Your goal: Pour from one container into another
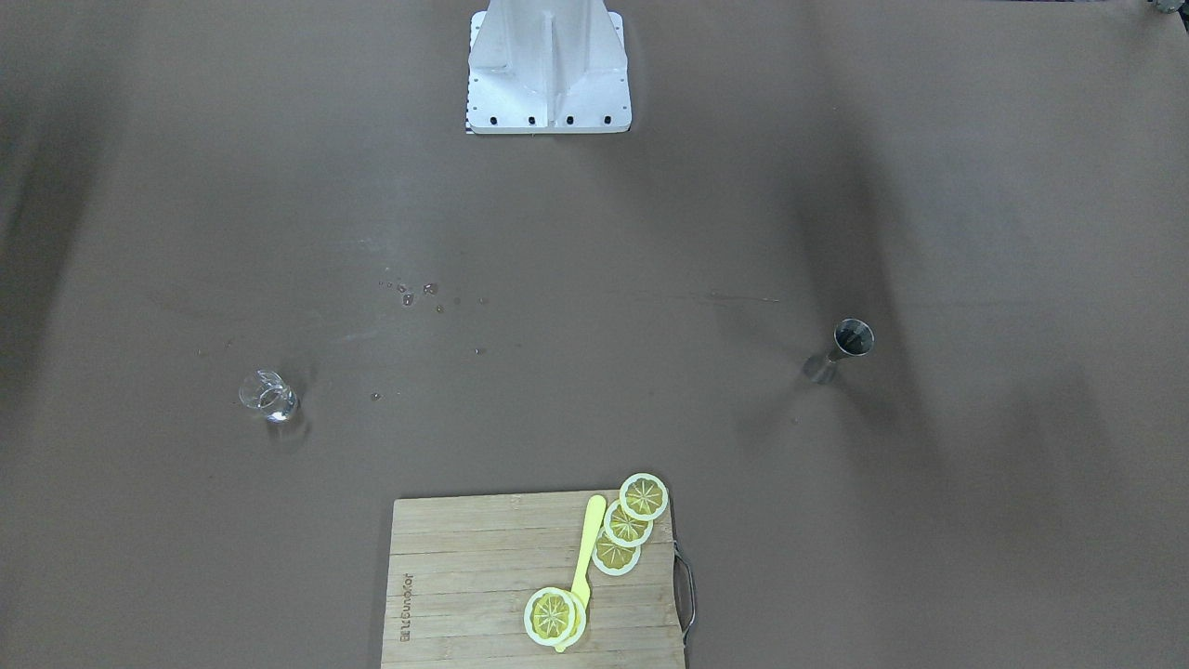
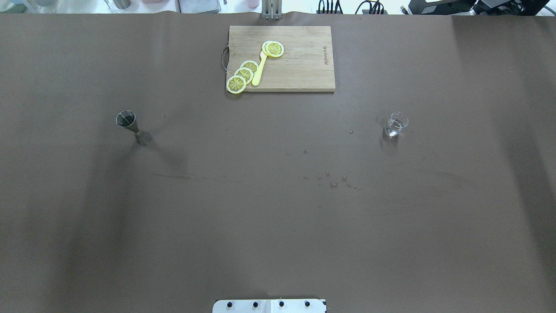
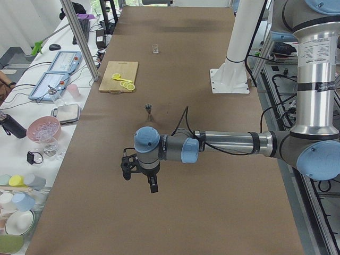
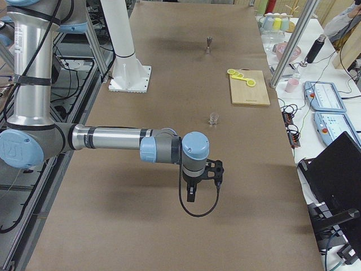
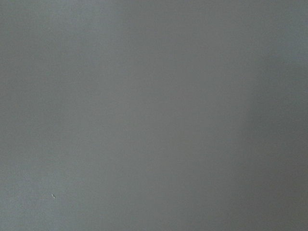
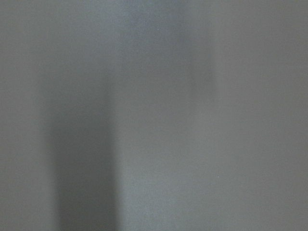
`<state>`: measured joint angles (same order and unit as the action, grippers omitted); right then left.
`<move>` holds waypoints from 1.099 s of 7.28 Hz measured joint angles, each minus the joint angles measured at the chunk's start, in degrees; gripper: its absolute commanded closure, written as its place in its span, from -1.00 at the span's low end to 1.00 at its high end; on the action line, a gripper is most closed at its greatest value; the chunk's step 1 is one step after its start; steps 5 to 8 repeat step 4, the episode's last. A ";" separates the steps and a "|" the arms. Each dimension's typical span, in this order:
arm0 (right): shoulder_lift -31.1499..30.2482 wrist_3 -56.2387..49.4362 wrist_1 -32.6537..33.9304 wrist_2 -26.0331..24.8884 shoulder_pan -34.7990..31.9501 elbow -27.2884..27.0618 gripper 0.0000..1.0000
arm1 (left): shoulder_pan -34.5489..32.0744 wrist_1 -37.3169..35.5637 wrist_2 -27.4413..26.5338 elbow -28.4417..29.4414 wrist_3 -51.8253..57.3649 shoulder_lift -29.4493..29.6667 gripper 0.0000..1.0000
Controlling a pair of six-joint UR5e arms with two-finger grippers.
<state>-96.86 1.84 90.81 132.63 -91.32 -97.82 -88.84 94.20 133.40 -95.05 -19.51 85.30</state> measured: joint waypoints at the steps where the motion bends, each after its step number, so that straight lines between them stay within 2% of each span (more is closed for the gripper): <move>1: 0.00 0.00 0.04 0.17 -0.13 0.00 -0.99 | 0.03 0.01 0.01 -0.03 -0.02 0.04 -0.98; 8: 0.00 0.00 0.07 0.83 -0.49 -0.01 -0.99 | 0.22 0.02 0.02 0.06 -0.11 0.27 -0.98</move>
